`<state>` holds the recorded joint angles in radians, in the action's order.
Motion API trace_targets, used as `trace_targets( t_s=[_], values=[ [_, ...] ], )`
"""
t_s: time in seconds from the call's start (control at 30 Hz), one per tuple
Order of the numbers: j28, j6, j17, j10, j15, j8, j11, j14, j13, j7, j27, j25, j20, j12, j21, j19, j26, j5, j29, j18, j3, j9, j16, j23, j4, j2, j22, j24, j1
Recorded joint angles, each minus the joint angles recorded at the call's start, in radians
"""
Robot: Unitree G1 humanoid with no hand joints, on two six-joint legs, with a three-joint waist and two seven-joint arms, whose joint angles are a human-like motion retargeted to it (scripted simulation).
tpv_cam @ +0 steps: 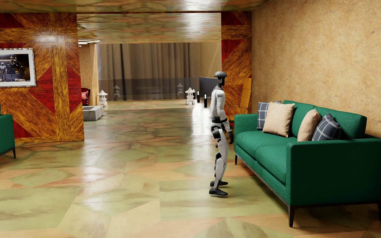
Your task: Head to the sofa
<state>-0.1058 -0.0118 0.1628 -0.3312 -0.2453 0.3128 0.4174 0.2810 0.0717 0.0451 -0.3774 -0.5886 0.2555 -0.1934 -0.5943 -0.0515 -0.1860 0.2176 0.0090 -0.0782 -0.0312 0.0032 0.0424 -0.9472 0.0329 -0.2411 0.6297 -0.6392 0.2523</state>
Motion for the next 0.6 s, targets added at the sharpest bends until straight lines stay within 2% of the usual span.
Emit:
trace_targets(
  t_s=[0.03, 0.07, 0.1, 0.13, 0.17, 0.23, 0.33, 0.4, 0.47, 0.6],
  values=[
    [0.000, 0.002, -0.008, 0.008, 0.002, -0.003, -0.009, 0.000, -0.025, 0.004, 0.003, -0.001, -0.006, 0.004, -0.025, -0.005, 0.007, 0.004, 0.020, 0.004, 0.000, -0.003, 0.002, -0.018, -0.005, 0.008, -0.018, 0.009, -0.009],
    [0.008, 0.005, -0.019, 0.009, 0.004, -0.007, -0.017, 0.002, -0.062, 0.009, -0.001, 0.043, -0.013, 0.007, 0.010, -0.009, 0.019, 0.006, -0.021, 0.009, 0.001, -0.006, 0.007, -0.012, -0.009, 0.013, -0.026, 0.011, -0.013],
    [0.015, 0.007, -0.035, 0.006, 0.006, -0.014, -0.024, 0.007, -0.102, 0.015, 0.000, 0.115, -0.019, 0.012, 0.086, -0.014, 0.019, 0.007, -0.108, 0.014, 0.002, -0.008, 0.008, 0.010, -0.011, 0.016, -0.025, 0.009, -0.015],
    [0.020, 0.009, -0.042, 0.001, 0.009, -0.022, -0.030, 0.012, -0.136, 0.023, 0.004, 0.153, -0.022, 0.017, 0.122, -0.017, 0.016, 0.007, -0.162, 0.018, 0.004, -0.010, 0.005, 0.031, -0.012, 0.016, -0.018, 0.009, -0.014],
    [0.020, 0.010, -0.038, -0.003, 0.011, -0.032, -0.034, 0.016, -0.156, 0.034, 0.009, 0.166, -0.024, 0.020, 0.130, -0.021, 0.011, 0.006, -0.174, 0.021, 0.007, -0.011, -0.001, 0.050, -0.011, 0.015, -0.005, 0.009, -0.015],
    [0.030, 0.014, -0.015, -0.001, 0.015, -0.061, -0.034, 0.022, -0.162, 0.062, 0.010, 0.158, -0.039, 0.022, 0.107, -0.026, -0.008, 0.002, -0.132, 0.028, 0.014, -0.012, -0.014, 0.076, -0.007, 0.005, 0.039, -0.005, -0.021],
    [0.078, 0.020, 0.022, 0.000, 0.022, -0.109, -0.031, 0.033, -0.107, 0.107, -0.008, 0.089, -0.078, 0.029, 0.033, -0.031, -0.048, -0.011, -0.051, 0.035, 0.020, -0.012, -0.030, 0.072, 0.004, -0.013, 0.111, -0.040, -0.031],
    [0.105, 0.022, 0.030, -0.010, 0.025, -0.134, -0.032, 0.043, -0.072, 0.131, -0.017, 0.058, -0.094, 0.029, 0.011, -0.033, -0.067, -0.022, -0.023, 0.038, 0.019, -0.011, -0.034, 0.068, 0.014, -0.019, 0.145, -0.057, -0.033],
    [0.110, 0.025, 0.028, -0.020, 0.028, -0.151, -0.036, 0.050, -0.054, 0.147, -0.019, 0.052, -0.094, 0.028, 0.020, -0.034, -0.076, -0.031, -0.032, 0.039, 0.017, -0.009, -0.039, 0.082, 0.023, -0.022, 0.159, -0.062, -0.035],
    [0.098, 0.028, 0.019, -0.022, 0.027, -0.167, -0.035, 0.057, -0.044, 0.164, 0.007, 0.055, -0.088, 0.016, 0.022, -0.034, -0.064, -0.041, -0.059, 0.041, 0.010, -0.009, -0.031, 0.108, 0.032, -0.027, 0.157, -0.066, -0.039]
  ],
)
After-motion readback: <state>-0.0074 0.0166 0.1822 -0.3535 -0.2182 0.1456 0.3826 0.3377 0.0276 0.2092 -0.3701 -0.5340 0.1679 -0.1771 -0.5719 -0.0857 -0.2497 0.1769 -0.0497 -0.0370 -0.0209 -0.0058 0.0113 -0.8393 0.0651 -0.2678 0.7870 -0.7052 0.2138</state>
